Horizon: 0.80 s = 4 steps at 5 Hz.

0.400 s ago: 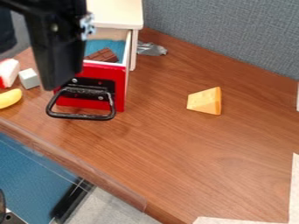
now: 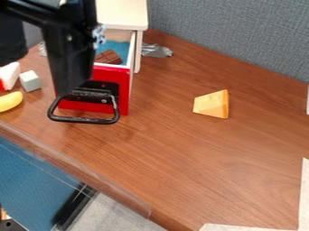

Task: Take the chocolate out of the drawer and put it to the center of the table

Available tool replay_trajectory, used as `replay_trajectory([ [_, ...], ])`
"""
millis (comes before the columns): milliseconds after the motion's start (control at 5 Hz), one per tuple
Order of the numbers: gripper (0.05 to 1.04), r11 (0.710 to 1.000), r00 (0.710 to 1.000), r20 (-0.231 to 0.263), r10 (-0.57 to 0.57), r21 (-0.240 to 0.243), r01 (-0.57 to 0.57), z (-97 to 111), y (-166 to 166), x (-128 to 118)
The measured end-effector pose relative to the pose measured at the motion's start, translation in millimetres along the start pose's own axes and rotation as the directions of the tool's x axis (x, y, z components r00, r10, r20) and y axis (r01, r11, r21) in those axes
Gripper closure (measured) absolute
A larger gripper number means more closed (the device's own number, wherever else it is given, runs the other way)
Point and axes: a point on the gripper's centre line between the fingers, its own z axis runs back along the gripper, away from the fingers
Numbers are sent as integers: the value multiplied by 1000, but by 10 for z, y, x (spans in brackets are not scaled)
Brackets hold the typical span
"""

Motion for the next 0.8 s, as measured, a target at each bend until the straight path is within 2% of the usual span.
replay_trajectory([
  [400,84,1000,999,29,26,9,-26,-285,112,366],
  [600,84,1000,999,39,31,-3,-31,-477,230,602],
  [800,84,1000,996,83,27,12,-28,-700,351,859],
])
